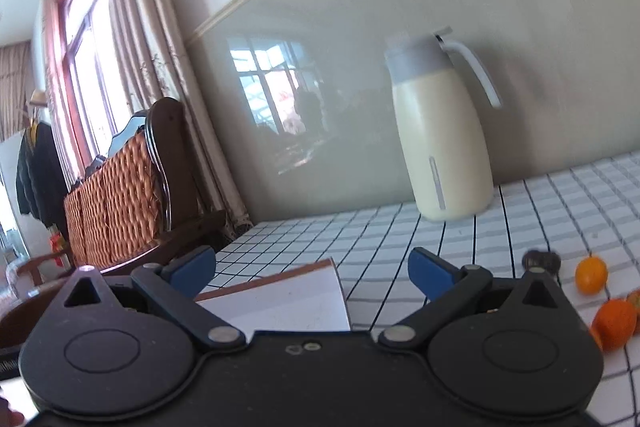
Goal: Organize fruits
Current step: 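Open the right tool over the box while the left tool releases its orange inside, then move both open tools back from the box to the fruit group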
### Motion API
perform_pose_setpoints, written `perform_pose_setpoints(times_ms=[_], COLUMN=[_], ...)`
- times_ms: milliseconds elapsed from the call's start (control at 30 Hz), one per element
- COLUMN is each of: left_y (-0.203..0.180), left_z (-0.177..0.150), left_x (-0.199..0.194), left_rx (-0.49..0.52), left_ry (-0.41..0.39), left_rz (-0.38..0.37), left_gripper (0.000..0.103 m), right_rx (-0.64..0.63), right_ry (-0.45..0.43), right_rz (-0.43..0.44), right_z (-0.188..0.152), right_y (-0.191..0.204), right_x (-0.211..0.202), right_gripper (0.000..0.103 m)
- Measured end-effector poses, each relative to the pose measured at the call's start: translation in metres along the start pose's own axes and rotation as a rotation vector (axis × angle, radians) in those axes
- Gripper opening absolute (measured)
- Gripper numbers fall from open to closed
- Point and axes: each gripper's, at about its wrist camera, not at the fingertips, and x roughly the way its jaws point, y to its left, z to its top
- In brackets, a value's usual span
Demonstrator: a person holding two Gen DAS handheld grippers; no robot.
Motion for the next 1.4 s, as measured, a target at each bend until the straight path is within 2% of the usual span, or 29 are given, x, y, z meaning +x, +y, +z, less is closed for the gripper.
perform_pose_setpoints(times_ms=[167, 333, 533, 800, 1000, 1400], left_y=[0.002, 0.005, 0.003, -0.020, -0.044, -0.102], left_z=[-0.002, -0.001, -0.001, -0.006, -0.011, -0.026], left_x=[-0.005, -0.006, -0.010, -0.017, -0.023, -0.042], left_rx=[0.016, 0.001, -0.008, 0.058, 0.103, 0.201], left_ry=[-0.012, 0.001, -0.010, -0.016, -0.003, 0.000], left_rz=[0.028, 0.024, 0.025, -0.013, -0.067, -0.178], left_gripper=[0.103, 0.103, 0.103, 0.103, 0.103, 0.103], right_rx=[0.016, 0.003, -0.004, -0.041, -0.092, -0.110], right_ry=[0.010, 0.020, 0.040, 0.048, 0.094, 0.137], right_rz=[-0.009, -0.005, 0.032, 0.060, 0.078, -0.029], right_z=[-0.001, -0.003, -0.005, 0.000, 0.001, 0.003], right_y=[-0.004, -0.005, -0.007, -0.012, -0.016, -0.048], right_x=[-0.001, -0.007, -0.020, -0.039, -0.049, -0.081], right_gripper=[0.097, 0.097, 0.097, 0.097, 0.097, 0.097])
